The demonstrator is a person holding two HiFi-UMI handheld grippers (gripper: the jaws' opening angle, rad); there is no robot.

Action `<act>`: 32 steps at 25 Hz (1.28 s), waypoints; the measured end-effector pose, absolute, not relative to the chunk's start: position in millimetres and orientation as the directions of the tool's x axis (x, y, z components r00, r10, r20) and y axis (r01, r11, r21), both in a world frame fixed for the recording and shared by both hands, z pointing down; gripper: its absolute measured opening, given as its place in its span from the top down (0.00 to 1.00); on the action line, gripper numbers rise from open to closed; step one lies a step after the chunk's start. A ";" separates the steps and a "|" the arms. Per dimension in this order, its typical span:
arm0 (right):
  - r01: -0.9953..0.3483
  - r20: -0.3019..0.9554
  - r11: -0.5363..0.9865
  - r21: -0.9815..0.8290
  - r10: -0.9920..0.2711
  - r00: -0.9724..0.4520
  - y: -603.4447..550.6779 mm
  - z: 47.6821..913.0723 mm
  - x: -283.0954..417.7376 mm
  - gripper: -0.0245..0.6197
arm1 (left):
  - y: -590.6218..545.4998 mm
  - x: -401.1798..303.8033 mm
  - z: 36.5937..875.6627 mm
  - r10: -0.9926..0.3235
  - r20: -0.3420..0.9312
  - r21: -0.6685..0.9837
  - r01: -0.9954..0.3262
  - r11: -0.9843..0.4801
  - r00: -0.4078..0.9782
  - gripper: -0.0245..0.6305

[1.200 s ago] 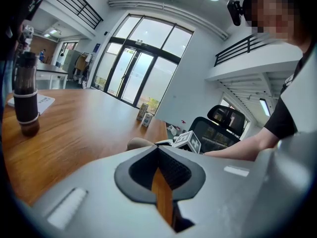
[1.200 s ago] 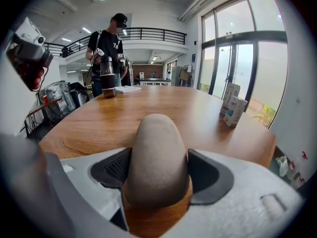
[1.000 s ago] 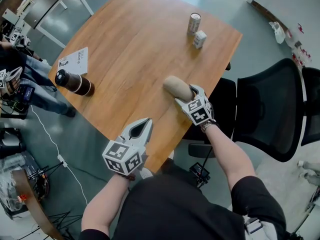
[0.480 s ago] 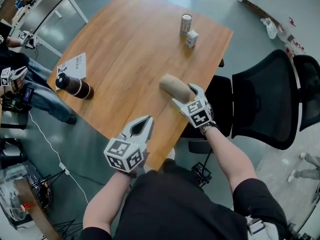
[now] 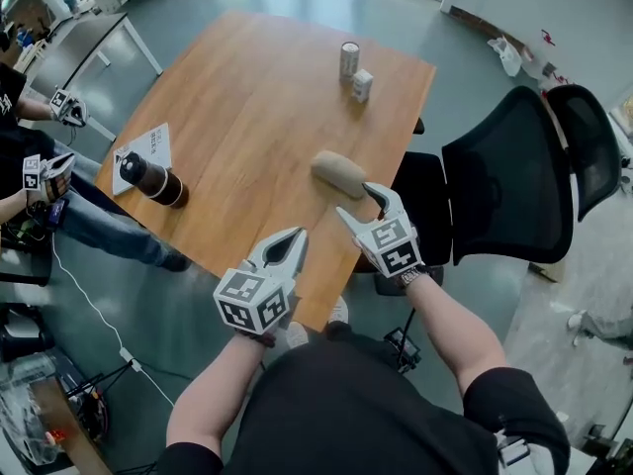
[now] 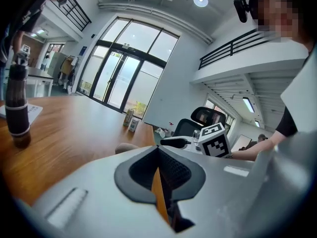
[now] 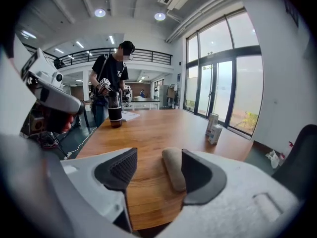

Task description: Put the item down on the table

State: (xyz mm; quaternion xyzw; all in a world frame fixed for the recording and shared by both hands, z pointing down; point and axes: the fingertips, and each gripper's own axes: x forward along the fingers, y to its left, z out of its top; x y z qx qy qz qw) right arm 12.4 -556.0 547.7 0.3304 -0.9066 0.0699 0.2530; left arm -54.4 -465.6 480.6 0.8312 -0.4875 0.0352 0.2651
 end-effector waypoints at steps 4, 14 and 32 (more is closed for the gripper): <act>-0.651 0.472 0.757 0.053 -0.594 -0.652 -531.6 523.9 9.1 0.63 | -456.4 -59.2 475.5 -0.788 0.301 0.406 -0.820 -0.404 0.538 0.95; -0.697 0.393 0.714 0.056 -0.658 -0.642 -480.3 479.5 5.7 0.87 | -442.2 -54.6 463.6 -0.764 0.254 0.402 -0.783 -0.474 0.593 0.95; -0.749 0.379 0.662 0.026 -0.700 -0.605 -410.5 460.0 -2.1 0.97 | -411.6 -39.2 456.9 -0.719 0.213 0.374 -0.735 -0.565 0.661 0.95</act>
